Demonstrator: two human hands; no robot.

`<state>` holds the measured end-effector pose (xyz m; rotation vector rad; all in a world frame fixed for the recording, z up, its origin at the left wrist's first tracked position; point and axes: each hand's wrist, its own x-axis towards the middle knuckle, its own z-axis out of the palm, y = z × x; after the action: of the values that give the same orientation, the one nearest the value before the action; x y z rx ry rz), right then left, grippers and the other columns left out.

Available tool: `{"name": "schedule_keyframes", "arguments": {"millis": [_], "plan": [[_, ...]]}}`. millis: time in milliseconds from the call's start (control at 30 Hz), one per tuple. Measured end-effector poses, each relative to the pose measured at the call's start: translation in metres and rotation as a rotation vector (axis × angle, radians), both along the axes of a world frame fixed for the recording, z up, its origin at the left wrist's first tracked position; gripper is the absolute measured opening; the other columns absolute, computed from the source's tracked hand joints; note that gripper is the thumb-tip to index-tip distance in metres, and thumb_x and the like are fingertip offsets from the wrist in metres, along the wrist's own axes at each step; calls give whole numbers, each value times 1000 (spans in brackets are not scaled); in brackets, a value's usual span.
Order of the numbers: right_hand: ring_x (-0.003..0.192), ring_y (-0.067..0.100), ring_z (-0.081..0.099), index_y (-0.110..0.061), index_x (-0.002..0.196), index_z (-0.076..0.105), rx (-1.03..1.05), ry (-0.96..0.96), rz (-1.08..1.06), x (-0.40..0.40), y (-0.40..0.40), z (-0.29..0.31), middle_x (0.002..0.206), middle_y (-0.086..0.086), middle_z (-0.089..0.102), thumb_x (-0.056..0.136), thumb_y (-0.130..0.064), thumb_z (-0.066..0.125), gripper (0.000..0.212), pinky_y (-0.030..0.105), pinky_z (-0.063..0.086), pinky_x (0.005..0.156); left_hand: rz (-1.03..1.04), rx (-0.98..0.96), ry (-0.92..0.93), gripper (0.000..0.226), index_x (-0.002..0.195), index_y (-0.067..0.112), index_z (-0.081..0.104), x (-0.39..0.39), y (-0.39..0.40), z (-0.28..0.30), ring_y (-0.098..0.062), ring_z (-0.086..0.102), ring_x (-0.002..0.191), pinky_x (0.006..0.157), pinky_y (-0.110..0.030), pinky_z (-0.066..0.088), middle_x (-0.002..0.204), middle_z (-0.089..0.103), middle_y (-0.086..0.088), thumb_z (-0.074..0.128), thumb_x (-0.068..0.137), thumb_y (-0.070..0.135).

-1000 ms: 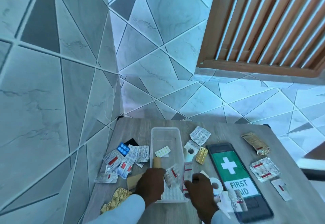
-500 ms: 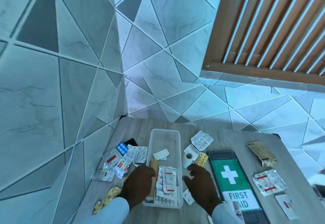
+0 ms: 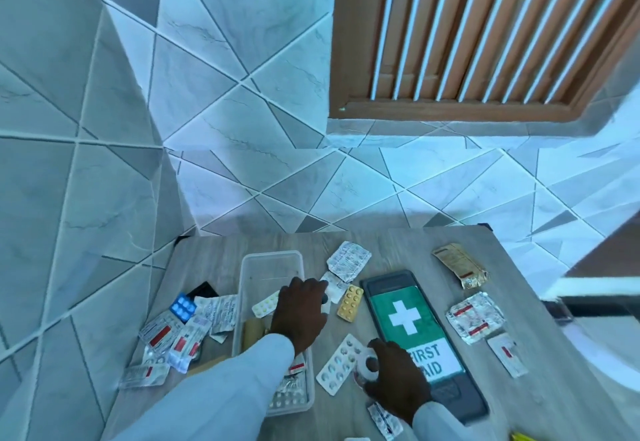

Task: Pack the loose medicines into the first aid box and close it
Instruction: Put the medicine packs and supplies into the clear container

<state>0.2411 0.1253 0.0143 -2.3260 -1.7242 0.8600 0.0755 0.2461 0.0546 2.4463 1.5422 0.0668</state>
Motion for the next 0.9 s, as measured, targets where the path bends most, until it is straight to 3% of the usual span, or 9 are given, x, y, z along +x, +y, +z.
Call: {"name": "schedule_keyframes", "arguments": {"millis": [133, 267, 367, 467, 567, 633, 733, 833, 900], "plan": [[96, 15, 56, -34, 107, 49, 173, 124, -169, 7, 1, -2, 101, -10, 58, 59, -55, 67, 55, 34, 49, 87, -57, 97, 205, 39, 128, 18, 51, 19, 3, -10, -32, 49, 116, 96, -45, 40, 128, 58, -8, 55, 89, 20], [83, 9, 58, -33, 95, 51, 311, 193, -264, 9, 12, 2, 89, -12, 59, 58, -53, 73, 47, 33, 52, 79, -76, 129, 205, 30, 117, 15, 55, 23, 6, -16, -33, 51, 110, 93, -45, 39, 117, 56, -12, 54, 88, 13], [83, 8, 58, -32, 99, 50, 347, 228, -290, 2, 24, 13, 91, -12, 58, 61, -46, 79, 50, 28, 52, 78, -64, 79, -32, 32, 119, 19, 55, 20, 11, -11, -28, 56, 106, 93, -40, 44, 117, 55, -7, 55, 87, 19], [79, 7, 60, -30, 97, 50, 394, 300, -318, -9, 41, 26, 88, -9, 60, 60, -42, 82, 50, 20, 49, 70, 15, 148, -348, 36, 116, 18, 58, -3, 23, 9, -26, 61, 96, 87, -38, 52, 112, 56, -7, 56, 81, 19], [78, 4, 62, -30, 98, 49, 425, 392, -322, -26, 62, 42, 87, -10, 62, 59, -42, 85, 54, 13, 47, 64, 196, 151, -446, 38, 116, 18, 62, -49, 51, 17, -27, 63, 102, 92, -38, 51, 114, 61, -6, 55, 78, 18], [82, 3, 63, -30, 102, 48, 428, 428, -293, -38, 74, 52, 92, -13, 62, 60, -43, 85, 57, 11, 46, 66, 310, 18, -401, 36, 120, 20, 60, -76, 68, 18, -27, 60, 109, 96, -37, 48, 120, 62, -6, 57, 84, 21], [85, 3, 64, -32, 104, 46, 426, 452, -229, -60, 95, 60, 94, -17, 60, 62, -46, 83, 58, 9, 46, 68, 334, -106, -357, 24, 111, 16, 62, -101, 80, 9, -25, 60, 103, 87, -30, 45, 113, 66, -8, 56, 88, 20], [83, -1, 61, -29, 106, 49, 392, 448, -160, -75, 114, 64, 92, -19, 59, 67, -42, 81, 51, 7, 43, 67, 224, -93, -249, 19, 103, 13, 64, -106, 80, -5, -25, 61, 97, 85, -32, 47, 105, 69, -10, 52, 91, 22], [83, 5, 61, -27, 102, 52, 372, 410, -117, -85, 129, 60, 91, -15, 61, 69, -42, 78, 45, 13, 47, 70, 125, -17, -65, 24, 108, 14, 64, -107, 82, -17, -28, 59, 103, 90, -35, 44, 108, 68, -10, 47, 94, 23]]}}
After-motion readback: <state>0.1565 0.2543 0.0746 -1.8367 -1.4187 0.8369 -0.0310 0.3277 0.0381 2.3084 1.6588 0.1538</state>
